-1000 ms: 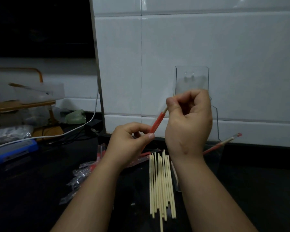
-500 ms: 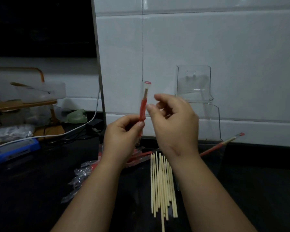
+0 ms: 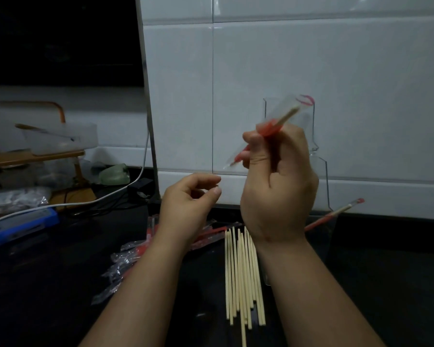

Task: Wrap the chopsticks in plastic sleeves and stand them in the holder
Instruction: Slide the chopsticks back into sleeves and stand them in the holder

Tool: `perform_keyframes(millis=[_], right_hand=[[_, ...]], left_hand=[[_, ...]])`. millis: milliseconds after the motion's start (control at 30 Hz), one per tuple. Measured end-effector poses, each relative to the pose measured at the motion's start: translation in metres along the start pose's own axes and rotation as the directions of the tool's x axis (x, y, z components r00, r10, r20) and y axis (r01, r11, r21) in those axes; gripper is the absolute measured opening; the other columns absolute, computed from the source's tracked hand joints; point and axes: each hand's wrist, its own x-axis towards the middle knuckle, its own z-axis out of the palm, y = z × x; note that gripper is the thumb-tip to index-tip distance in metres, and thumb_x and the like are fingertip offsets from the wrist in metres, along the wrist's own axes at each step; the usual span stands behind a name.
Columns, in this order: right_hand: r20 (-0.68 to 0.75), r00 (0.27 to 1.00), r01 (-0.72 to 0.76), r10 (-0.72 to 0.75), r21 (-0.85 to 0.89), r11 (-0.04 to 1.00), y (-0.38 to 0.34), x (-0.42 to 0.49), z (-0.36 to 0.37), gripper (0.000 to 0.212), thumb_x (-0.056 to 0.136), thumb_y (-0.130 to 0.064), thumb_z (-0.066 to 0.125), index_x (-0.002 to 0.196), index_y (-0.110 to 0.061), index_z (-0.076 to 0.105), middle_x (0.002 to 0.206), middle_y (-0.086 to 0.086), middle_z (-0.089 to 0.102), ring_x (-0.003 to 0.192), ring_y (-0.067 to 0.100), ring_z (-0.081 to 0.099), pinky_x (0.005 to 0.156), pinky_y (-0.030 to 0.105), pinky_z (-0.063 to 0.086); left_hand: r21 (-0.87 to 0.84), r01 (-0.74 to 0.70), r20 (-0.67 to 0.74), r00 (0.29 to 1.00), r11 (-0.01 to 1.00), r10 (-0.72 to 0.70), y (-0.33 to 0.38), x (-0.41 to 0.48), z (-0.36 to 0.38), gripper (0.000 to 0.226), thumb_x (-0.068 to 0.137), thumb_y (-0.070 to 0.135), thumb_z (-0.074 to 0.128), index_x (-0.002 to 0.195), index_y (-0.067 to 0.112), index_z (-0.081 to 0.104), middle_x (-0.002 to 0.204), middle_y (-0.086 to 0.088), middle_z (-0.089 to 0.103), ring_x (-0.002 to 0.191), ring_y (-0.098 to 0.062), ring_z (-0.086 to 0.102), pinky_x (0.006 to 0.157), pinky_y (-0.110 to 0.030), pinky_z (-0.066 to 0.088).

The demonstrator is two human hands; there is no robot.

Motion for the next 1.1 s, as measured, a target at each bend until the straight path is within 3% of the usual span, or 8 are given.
perform_keyframes(millis=[167, 267, 367, 600, 767, 833, 900, 1100], right_hand=[[-0.08, 0.972, 0.222, -0.219, 0.025, 0.975, 0.002, 0.004, -0.004, 0.015, 0.103, -0.018, 0.047, 0.106, -0.005, 0.055, 0.095, 0.006, 0.063, 0.086, 0.019, 0.064, 0.078, 0.026, 0.053], [-0.093, 0.957, 0.27, -0.274, -0.056, 0.961, 0.006, 0.004, -0.007, 0.014, 0.102, -0.015, 0.05, 0.109, -0.005, 0.056, 0.094, 0.011, 0.063, 0.087, 0.02, 0.06, 0.076, 0.034, 0.053], [-0.121, 0.975, 0.161, -0.184, -0.183, 0.97, 0.008, 0.006, -0.008, 0.019, 0.102, -0.017, 0.051, 0.109, -0.005, 0.063, 0.089, 0.008, 0.061, 0.077, 0.021, 0.055, 0.064, 0.04, 0.048], [-0.076, 0.949, -0.315, 0.307, -0.323, 0.893, 0.019, 0.008, -0.01, 0.026, 0.1, -0.024, 0.053, 0.123, -0.02, 0.064, 0.1, -0.01, 0.066, 0.084, 0.013, 0.06, 0.065, 0.019, 0.039], [-0.056, 0.947, -0.316, 0.316, -0.346, 0.884, 0.021, 0.007, -0.011, 0.024, 0.096, -0.015, 0.056, 0.118, -0.02, 0.057, 0.11, -0.009, 0.056, 0.087, 0.014, 0.058, 0.067, 0.01, 0.037], [-0.046, 0.962, -0.267, 0.268, -0.344, 0.9, 0.02, 0.008, -0.011, 0.013, 0.093, -0.012, 0.058, 0.104, -0.018, 0.059, 0.102, -0.006, 0.052, 0.082, 0.006, 0.051, 0.063, 0.005, 0.036], [0.005, 0.981, -0.183, 0.194, -0.304, 0.935, 0.017, 0.009, -0.011, 0.009, 0.088, -0.008, 0.06, 0.09, -0.017, 0.058, 0.09, -0.005, 0.053, 0.076, 0.002, 0.046, 0.062, 0.008, 0.038], [0.318, 0.948, 0.054, 0.024, -0.235, 0.971, 0.006, -0.005, 0.002, 0.005, 0.08, -0.006, 0.063, 0.08, -0.011, 0.063, 0.075, 0.0, 0.059, 0.064, 0.012, 0.047, 0.057, 0.019, 0.036]], left_hand=[[0.001, 0.004, 0.015, 1.0, 1.0, -0.004, 0.0, 0.0, 0.0, 0.017, 0.09, 0.012, 0.07, 0.097, 0.027, 0.073, 0.095, 0.005, 0.073, 0.093, -0.014, 0.068, 0.081, -0.027, 0.058], [0.006, 0.011, 0.015, 1.0, 1.0, -0.011, 0.0, -0.001, -0.001, 0.02, 0.091, 0.012, 0.068, 0.093, 0.032, 0.071, 0.093, 0.007, 0.072, 0.092, -0.01, 0.067, 0.076, -0.017, 0.054], [0.015, 0.042, 0.0, 0.999, 0.999, -0.042, -0.002, 0.0, -0.001, 0.019, 0.092, 0.013, 0.067, 0.092, 0.031, 0.072, 0.093, 0.007, 0.072, 0.092, -0.01, 0.067, 0.077, -0.019, 0.054], [0.1, 0.19, 0.007, 0.981, 0.977, -0.192, -0.007, 0.003, -0.001, 0.016, 0.094, 0.013, 0.064, 0.094, 0.027, 0.073, 0.095, 0.009, 0.071, 0.093, -0.005, 0.065, 0.074, -0.019, 0.048], [0.28, 0.224, 0.028, 0.97, 0.933, -0.241, -0.014, 0.003, -0.001, 0.018, 0.094, 0.013, 0.064, 0.095, 0.03, 0.07, 0.096, 0.011, 0.069, 0.091, -0.006, 0.064, 0.068, -0.018, 0.046], [0.516, 0.175, 0.069, 0.967, 0.838, -0.245, -0.016, 0.002, 0.0, 0.018, 0.093, 0.016, 0.063, 0.096, 0.032, 0.071, 0.098, 0.011, 0.069, 0.093, -0.008, 0.063, 0.072, -0.023, 0.049], [0.769, 0.046, 0.142, 0.96, 0.638, -0.241, -0.017, 0.001, 0.001, 0.015, 0.092, 0.022, 0.063, 0.098, 0.033, 0.072, 0.102, 0.01, 0.069, 0.095, -0.011, 0.063, 0.081, -0.03, 0.052], [0.924, -0.107, 0.244, 0.904, 0.366, -0.351, -0.018, 0.0, 0.001, 0.007, 0.086, 0.039, 0.068, 0.089, 0.034, 0.064, 0.099, 0.005, 0.067, 0.088, -0.018, 0.059, 0.077, -0.034, 0.049]])
